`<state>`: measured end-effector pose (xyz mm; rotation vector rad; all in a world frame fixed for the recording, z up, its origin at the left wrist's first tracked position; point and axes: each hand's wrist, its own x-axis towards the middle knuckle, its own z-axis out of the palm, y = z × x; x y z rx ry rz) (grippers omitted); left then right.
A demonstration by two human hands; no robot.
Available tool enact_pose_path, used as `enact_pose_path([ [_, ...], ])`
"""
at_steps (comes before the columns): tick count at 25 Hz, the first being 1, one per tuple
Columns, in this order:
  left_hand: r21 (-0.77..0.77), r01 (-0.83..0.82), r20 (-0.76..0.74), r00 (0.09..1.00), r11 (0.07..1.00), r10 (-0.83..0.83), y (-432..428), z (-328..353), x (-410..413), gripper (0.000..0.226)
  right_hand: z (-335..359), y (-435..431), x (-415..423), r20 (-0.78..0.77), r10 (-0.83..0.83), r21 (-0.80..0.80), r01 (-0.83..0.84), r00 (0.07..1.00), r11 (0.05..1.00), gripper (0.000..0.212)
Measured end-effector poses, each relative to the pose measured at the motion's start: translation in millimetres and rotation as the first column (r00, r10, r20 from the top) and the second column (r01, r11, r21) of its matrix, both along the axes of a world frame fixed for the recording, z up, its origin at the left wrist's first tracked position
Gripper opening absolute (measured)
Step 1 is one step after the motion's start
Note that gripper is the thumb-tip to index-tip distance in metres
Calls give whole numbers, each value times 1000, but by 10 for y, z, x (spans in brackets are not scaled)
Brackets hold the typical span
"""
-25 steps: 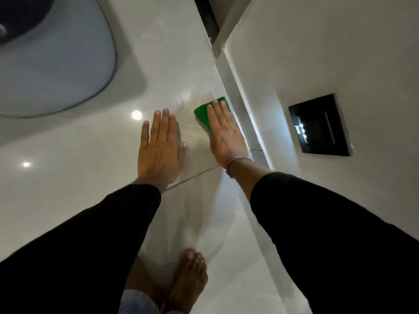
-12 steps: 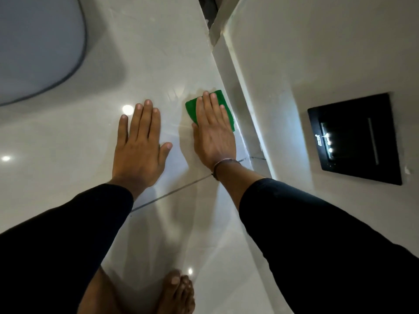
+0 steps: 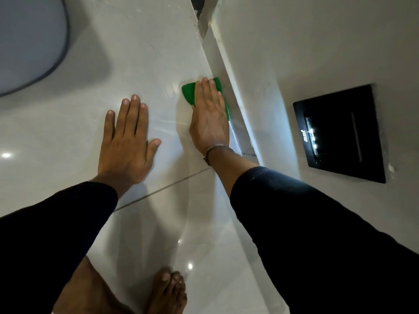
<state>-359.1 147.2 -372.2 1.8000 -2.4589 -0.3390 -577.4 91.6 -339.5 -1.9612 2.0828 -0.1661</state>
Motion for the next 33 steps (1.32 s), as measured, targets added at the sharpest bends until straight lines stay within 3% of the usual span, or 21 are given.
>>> enact_pose_path([
  [6, 9, 2, -3, 1000, 1000, -2, -9, 4, 19, 81, 109, 537, -111, 92, -86, 10, 85, 992, 996, 65],
  [26, 6, 5, -3, 1000, 1000, -5, 0, -12, 41, 81, 254, 1925, -430, 143, -267, 79, 258, 953, 963, 64],
  [33, -12, 11, -2, 1000, 1000, -11, -2, -33, 50, 81, 274, 2766, -695, 50, -295, 186, 282, 954, 941, 75],
])
